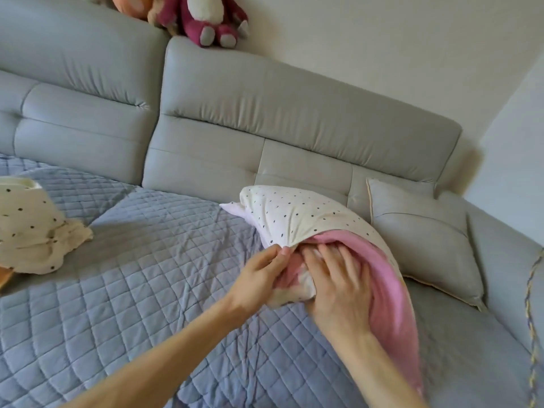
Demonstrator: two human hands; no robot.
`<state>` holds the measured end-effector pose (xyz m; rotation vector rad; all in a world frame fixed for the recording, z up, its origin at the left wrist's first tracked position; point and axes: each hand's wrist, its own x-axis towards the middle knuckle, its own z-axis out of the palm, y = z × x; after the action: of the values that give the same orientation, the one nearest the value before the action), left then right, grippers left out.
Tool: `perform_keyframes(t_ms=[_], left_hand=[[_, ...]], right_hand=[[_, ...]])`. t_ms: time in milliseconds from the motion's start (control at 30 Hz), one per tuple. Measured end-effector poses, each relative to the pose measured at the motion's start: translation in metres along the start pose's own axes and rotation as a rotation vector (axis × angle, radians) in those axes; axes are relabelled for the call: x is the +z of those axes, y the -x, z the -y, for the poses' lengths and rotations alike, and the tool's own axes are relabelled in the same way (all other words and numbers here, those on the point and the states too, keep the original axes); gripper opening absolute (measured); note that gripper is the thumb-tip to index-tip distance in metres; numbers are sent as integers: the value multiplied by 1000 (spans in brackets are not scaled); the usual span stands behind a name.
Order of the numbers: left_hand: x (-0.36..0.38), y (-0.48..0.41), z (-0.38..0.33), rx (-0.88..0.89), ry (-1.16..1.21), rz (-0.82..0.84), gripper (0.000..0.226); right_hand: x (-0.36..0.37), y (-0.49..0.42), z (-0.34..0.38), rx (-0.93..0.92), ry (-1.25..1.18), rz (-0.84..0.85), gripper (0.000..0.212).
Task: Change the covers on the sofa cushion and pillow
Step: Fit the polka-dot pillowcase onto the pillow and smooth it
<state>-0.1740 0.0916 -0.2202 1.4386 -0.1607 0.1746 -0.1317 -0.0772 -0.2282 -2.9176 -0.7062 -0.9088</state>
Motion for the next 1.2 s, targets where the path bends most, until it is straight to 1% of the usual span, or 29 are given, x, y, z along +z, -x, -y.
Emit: perform_keyframes(t_ms=[33,67,100,133,167,200,267,300,333,400,433,500,567,600,667,700,733,767,833,900,933,967,1000,1033,1067,1100,1133,1167,1200], left_hand=[[11,2,-12,30,6,70,48],[22,5,-19,54,1,153,49],[31,9,-24,61,-20,224,50],[34,11,-27,58,-62,249,52],[32,10,-30,46,-93,217,55],[24,2,-31,37,-136,117,59],[-2,-12,-31,43,-266,-121,57],[-17,-16,-28,45,-323,-171,54],[-27,-16,-22,35,-379,-155,54],[-38,-3,0,-40,-568,-22,56],[-41,7,15,-81,-690,44,55],[-44,27,38,-152,-913,96,57],[-54,40,46,-236,-1030,136,57],[-61,44,45,-284,-1083,192,54],[-80,44,38,-331,-1210,329,48],[-86,41,31,-329,-1270,368,42],[-90,36,22,-310,-1325,367,39],[-90,28,13,-279,-1348,333,37],[-75,9,-6,-160,-1328,236,45],[-43,-15,-20,16,-1313,177,48],[-23,-28,-25,103,-1336,178,48],[-1,-43,-26,178,-1378,190,48],[22,-57,-25,243,-1425,215,48],[47,-70,-24,300,-1470,246,48],[70,-82,-18,357,-1508,284,48],[92,-94,-12,413,-1550,326,48],[114,-104,-4,461,-1606,369,47],[133,-114,6,493,-1679,409,45],[151,-123,15,528,-1751,440,42]], right_hand=[[-1,-14,0,79,8,5,71],[-1,-27,-1,144,6,-8,53],[0,-39,-3,184,-6,56,37],[4,-51,-6,201,-13,123,34],[9,-57,-11,193,-40,210,39],[14,-56,-17,135,-46,231,43],[18,-38,-17,-18,-217,89,50],[18,-25,-14,-87,-332,9,56],[22,-12,-11,-157,-395,-77,60],[23,7,-7,-199,-424,-93,63],[24,12,-4,-198,-406,-50,64],[21,19,7,-220,-338,86,69],[21,32,17,-284,-285,208,79],[23,40,19,-322,-283,244,82],[23,60,14,-391,-316,253,79],[20,70,8,-399,-353,219,75],[16,79,-1,-379,-412,169,70],[10,86,-11,-335,-469,107,65],[0,95,-36,-181,-530,-3,54],[-2,98,-65,64,-495,-83,53],[1,99,-81,238,-454,-61,61],[4,100,-95,433,-433,17,76],[6,103,-106,641,-461,137,93],[8,107,-115,823,-555,269,110],[11,111,-120,951,-672,384,124],[13,115,-122,1009,-781,449,133],[13,118,-122,1039,-864,477,138],[12,121,-122,1059,-929,478,136],[12,124,-122,1096,-1000,475,129]])
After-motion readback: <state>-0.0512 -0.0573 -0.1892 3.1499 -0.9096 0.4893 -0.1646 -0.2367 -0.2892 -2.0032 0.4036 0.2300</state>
